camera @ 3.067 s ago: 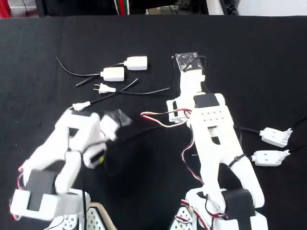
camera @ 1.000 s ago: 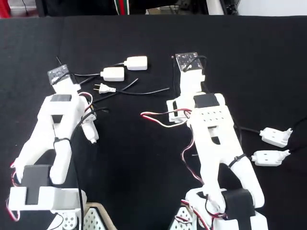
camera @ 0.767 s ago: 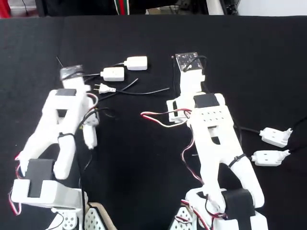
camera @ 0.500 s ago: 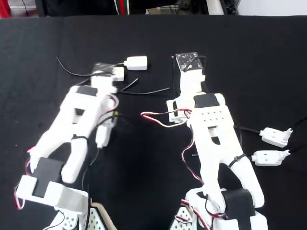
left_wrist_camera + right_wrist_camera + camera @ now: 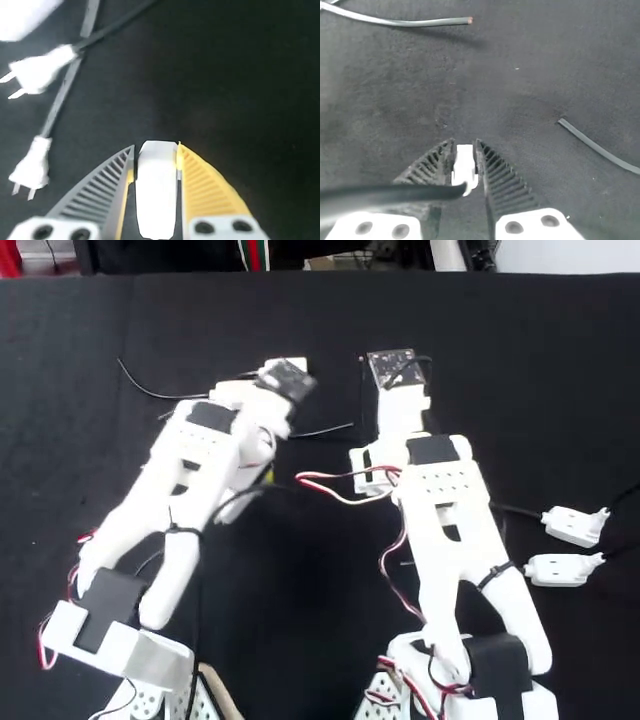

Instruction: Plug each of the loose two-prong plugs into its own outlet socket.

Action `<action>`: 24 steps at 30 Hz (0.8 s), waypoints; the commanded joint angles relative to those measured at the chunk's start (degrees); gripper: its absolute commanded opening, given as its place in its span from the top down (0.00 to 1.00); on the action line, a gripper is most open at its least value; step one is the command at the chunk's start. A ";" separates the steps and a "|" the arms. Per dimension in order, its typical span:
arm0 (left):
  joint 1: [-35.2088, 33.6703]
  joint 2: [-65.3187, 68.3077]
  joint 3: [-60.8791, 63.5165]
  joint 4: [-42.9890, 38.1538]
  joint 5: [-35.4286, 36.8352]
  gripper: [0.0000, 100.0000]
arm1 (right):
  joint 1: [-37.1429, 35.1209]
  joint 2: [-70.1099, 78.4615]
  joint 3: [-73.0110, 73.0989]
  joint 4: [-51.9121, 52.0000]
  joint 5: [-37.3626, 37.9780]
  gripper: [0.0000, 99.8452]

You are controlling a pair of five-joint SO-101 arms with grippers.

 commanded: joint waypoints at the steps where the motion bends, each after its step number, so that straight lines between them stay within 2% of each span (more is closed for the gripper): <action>1: 2.51 -0.79 6.99 -5.19 -1.05 0.97 | 1.32 -1.98 -2.68 0.35 0.44 0.99; 5: 3.38 -0.88 15.16 -13.01 -1.23 0.97 | 1.14 -1.89 -2.51 0.35 0.44 0.99; 9: 3.47 -1.05 16.75 -12.84 -1.58 0.97 | 1.14 -1.89 -2.51 0.35 0.44 0.99; 13: 2.77 -1.41 11.74 -7.56 -0.88 0.96 | 1.14 -1.89 -2.51 0.35 0.44 0.99; 17: 1.27 -6.15 6.55 -1.76 0.44 0.81 | 1.14 -1.89 -2.51 0.35 0.44 0.99; 20: -0.22 -13.27 5.67 0.26 0.35 0.71 | 1.14 -1.89 -2.51 0.35 0.44 0.99; 24: -2.95 -27.08 5.67 7.03 0.35 0.70 | 1.14 -1.89 -2.51 0.35 0.44 0.99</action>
